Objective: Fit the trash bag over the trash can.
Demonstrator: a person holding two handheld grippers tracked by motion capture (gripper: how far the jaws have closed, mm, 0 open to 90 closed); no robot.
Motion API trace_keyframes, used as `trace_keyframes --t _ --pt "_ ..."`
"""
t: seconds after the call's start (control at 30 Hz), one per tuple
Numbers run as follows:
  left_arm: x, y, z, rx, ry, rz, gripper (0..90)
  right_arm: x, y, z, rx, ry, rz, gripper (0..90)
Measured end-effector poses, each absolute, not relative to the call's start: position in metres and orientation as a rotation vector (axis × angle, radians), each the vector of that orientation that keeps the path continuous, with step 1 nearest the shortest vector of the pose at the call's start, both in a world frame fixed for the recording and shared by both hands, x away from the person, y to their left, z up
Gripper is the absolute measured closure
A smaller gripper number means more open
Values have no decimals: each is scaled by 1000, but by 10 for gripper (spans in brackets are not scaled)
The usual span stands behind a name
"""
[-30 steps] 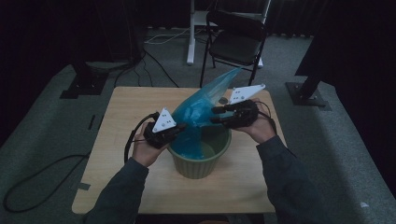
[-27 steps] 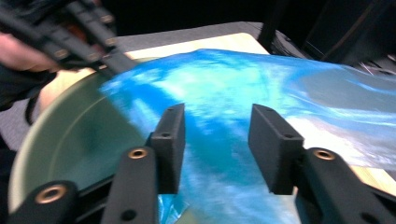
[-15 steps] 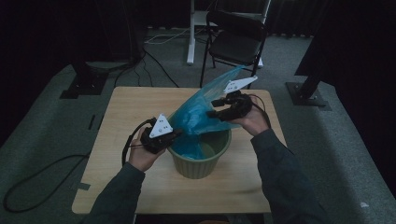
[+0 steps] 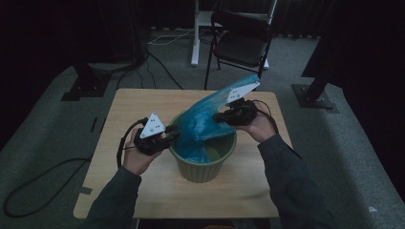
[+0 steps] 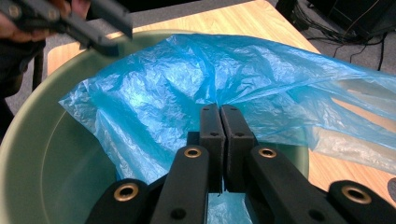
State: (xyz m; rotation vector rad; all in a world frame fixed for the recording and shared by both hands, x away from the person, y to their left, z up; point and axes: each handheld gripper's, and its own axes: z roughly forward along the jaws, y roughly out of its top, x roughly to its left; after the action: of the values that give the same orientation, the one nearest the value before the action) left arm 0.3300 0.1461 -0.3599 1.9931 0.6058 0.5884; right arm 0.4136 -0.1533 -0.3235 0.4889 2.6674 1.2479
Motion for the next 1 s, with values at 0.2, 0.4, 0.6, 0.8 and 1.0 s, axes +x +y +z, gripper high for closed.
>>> trace_keyframes --t 0.2,0.4,0.6,0.8,1.0 --pt "335 133 -341 1962 565 591 625 407 -146 -324 429 2693 1205 887" --pt "343 114 -327 1967 514 574 592 402 -139 -324 381 2698 1195 887" --pt "355 98 -337 2061 545 551 625 395 -138 -321 333 2701 1209 887" --pt "352 96 -346 2092 525 572 862 390 -141 -318 306 2697 1219 833" --pt "345 104 -347 2065 517 605 887 394 -154 -312 375 2647 1271 775"
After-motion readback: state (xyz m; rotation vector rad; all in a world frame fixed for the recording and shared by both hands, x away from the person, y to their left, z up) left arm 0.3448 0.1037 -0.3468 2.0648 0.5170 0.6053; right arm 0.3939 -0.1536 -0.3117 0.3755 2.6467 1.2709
